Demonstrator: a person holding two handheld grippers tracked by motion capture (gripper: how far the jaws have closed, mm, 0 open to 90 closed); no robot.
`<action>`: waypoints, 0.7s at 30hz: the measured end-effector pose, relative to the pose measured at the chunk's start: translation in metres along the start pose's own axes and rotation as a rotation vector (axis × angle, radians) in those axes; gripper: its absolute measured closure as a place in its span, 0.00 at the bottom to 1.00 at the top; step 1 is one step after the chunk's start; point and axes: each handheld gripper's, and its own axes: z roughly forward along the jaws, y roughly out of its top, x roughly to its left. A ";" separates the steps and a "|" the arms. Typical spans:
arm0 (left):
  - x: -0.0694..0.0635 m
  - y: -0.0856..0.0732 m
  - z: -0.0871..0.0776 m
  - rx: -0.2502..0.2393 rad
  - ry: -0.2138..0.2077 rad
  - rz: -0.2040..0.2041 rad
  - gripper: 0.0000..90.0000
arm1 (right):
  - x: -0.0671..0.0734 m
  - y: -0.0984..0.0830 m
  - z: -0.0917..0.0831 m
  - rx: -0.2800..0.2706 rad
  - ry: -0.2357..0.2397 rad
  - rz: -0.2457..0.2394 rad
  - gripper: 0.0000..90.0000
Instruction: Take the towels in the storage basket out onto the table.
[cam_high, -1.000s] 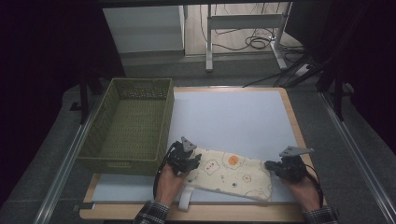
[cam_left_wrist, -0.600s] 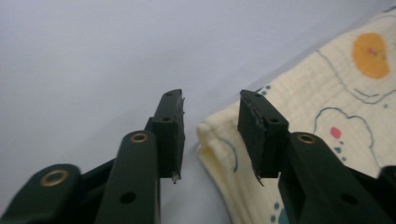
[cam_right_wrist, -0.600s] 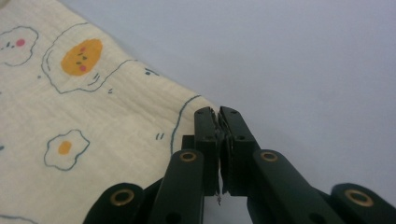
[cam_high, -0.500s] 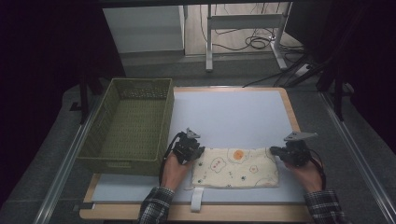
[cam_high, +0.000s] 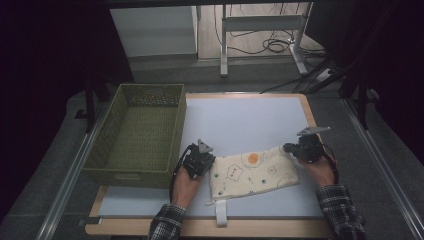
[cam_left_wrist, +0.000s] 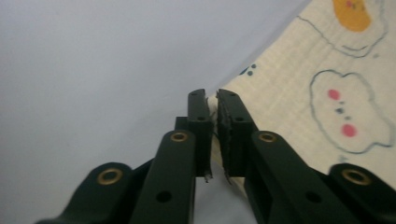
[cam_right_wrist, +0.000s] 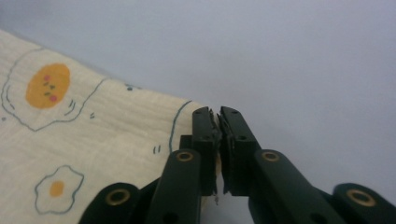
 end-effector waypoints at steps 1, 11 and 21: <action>0.001 0.000 0.002 -0.008 -0.004 0.003 0.85 | 0.000 -0.001 0.001 -0.007 0.004 0.011 0.85; 0.008 -0.003 0.013 -0.005 0.040 0.022 0.64 | 0.009 -0.016 -0.029 -0.018 0.020 -0.013 0.69; 0.017 -0.010 0.020 -0.051 0.003 -0.066 0.46 | 0.049 -0.034 -0.038 0.006 0.086 -0.085 0.61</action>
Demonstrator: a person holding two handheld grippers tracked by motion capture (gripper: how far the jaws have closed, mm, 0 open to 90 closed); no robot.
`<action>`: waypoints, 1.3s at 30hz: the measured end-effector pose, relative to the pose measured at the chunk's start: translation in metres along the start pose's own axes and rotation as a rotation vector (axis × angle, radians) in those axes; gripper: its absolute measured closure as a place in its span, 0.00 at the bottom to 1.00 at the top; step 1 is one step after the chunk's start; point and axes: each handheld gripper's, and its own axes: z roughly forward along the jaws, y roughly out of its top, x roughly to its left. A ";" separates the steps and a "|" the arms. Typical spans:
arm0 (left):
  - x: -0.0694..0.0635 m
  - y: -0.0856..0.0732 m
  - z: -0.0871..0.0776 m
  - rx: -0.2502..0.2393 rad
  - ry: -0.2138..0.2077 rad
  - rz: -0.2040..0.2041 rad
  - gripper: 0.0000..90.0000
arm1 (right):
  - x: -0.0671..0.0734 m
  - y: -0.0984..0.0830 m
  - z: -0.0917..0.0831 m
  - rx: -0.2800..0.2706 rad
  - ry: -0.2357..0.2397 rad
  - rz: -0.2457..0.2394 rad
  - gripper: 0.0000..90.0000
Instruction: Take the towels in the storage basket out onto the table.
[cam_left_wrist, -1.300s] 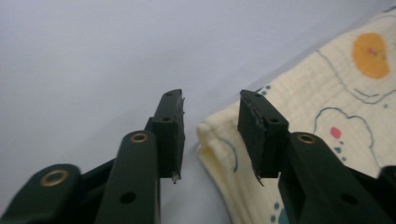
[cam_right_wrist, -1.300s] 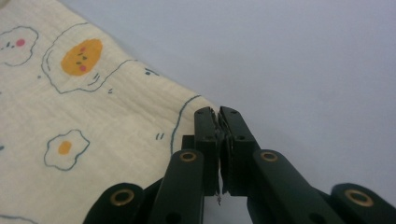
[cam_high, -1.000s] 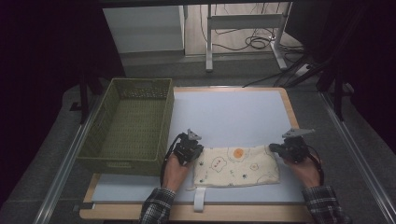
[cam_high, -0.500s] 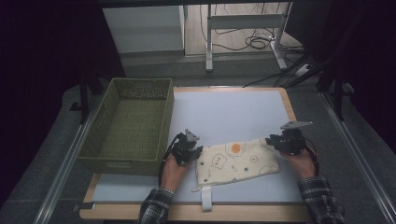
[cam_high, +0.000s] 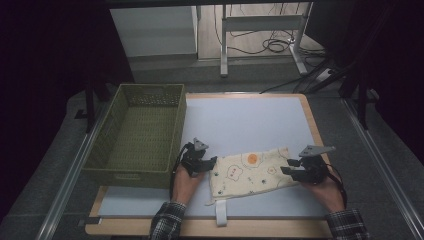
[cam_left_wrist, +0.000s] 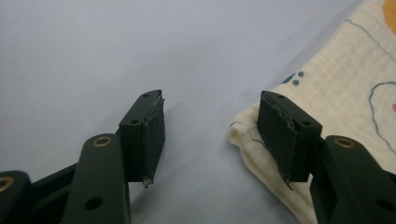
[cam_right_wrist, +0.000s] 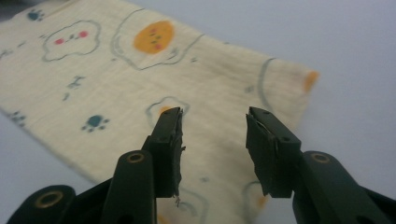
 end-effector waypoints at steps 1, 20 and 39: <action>0.000 0.000 0.000 -0.001 -0.001 -0.001 0.46 | 0.003 0.000 0.000 0.000 0.005 -0.004 0.61; 0.000 -0.001 0.000 -0.004 0.002 0.001 0.46 | 0.082 0.019 0.032 0.010 0.151 -0.143 0.57; 0.000 -0.001 0.000 -0.002 0.002 0.004 0.47 | 0.164 0.048 0.078 0.026 0.323 -0.271 0.70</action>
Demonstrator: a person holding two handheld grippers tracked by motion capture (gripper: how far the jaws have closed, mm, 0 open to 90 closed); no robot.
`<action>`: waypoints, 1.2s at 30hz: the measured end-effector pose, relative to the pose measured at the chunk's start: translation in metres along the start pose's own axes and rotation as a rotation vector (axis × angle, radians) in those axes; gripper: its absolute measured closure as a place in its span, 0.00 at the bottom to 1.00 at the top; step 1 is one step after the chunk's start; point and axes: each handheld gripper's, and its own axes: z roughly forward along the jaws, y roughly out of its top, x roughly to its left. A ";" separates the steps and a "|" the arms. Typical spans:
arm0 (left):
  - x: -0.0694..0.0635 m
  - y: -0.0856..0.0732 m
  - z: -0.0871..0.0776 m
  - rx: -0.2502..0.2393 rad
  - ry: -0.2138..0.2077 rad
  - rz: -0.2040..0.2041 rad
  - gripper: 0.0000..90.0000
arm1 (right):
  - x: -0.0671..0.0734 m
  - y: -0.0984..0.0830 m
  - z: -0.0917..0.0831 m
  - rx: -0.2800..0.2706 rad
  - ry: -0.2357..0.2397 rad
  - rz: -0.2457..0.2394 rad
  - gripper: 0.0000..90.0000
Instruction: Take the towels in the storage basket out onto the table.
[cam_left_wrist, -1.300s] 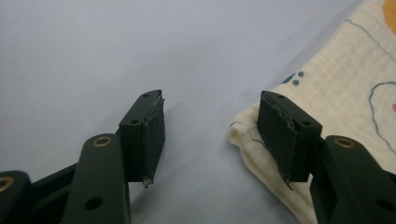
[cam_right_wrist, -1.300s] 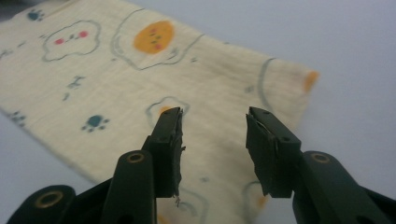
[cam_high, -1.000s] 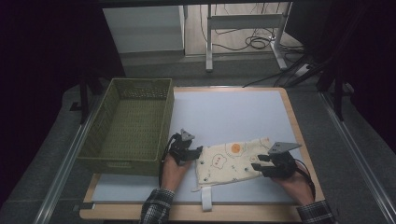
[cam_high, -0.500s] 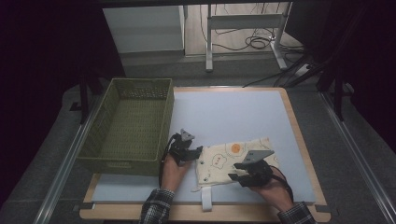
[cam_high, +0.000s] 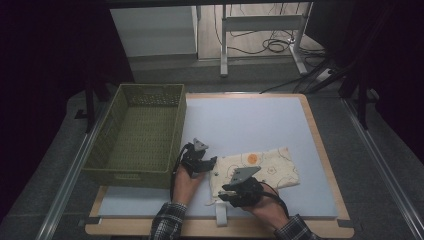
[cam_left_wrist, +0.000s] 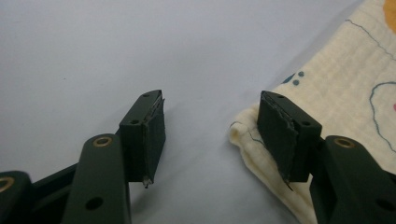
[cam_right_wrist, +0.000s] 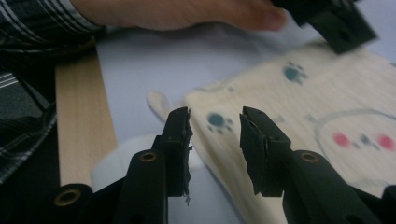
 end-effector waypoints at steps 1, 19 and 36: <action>0.000 0.000 0.000 0.000 0.000 0.000 0.47 | 0.002 0.003 0.003 0.000 0.002 -0.008 0.70; -0.014 -0.001 -0.002 -0.006 -0.029 0.082 0.84 | 0.013 0.007 0.028 0.049 -0.015 -0.028 0.94; -0.014 0.022 -0.021 -0.102 -0.137 0.008 0.96 | 0.007 0.011 -0.005 -0.030 -0.009 0.017 0.97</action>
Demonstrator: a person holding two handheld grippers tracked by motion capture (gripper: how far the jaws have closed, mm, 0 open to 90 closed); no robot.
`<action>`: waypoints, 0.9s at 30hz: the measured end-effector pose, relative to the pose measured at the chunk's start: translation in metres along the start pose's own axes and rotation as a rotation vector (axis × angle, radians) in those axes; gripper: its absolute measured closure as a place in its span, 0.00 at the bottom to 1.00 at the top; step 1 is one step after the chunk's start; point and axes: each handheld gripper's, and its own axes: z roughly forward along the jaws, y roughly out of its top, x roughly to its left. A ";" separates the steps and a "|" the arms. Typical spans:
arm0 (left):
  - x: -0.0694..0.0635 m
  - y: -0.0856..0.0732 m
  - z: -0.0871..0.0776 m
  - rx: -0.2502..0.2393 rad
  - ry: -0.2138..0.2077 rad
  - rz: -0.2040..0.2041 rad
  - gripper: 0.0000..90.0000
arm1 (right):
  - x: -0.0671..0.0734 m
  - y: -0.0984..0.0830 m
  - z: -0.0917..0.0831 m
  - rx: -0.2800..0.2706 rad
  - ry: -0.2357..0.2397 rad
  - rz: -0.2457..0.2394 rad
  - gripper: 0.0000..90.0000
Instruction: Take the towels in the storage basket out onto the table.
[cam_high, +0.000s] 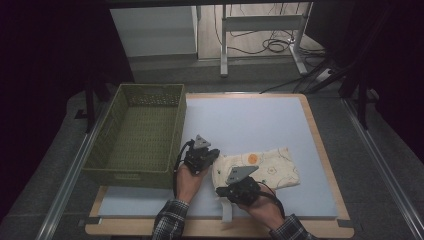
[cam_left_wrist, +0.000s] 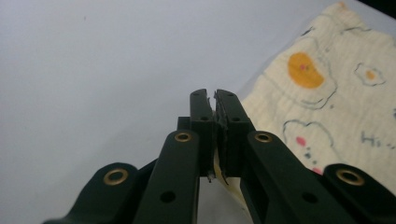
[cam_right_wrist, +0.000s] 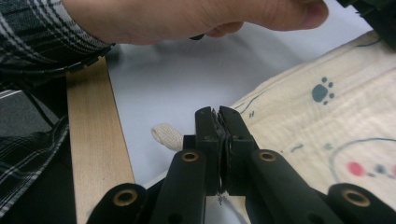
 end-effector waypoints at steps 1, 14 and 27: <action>-0.001 0.002 0.000 -0.002 -0.003 0.008 0.96 | -0.001 0.000 -0.004 -0.007 -0.004 -0.001 0.97; -0.017 0.016 0.017 -0.059 -0.052 0.072 0.96 | -0.016 -0.021 -0.044 -0.037 -0.066 0.030 0.97; -0.050 0.048 0.058 -0.054 -0.104 0.162 0.96 | -0.038 -0.054 -0.090 -0.058 -0.164 0.088 0.97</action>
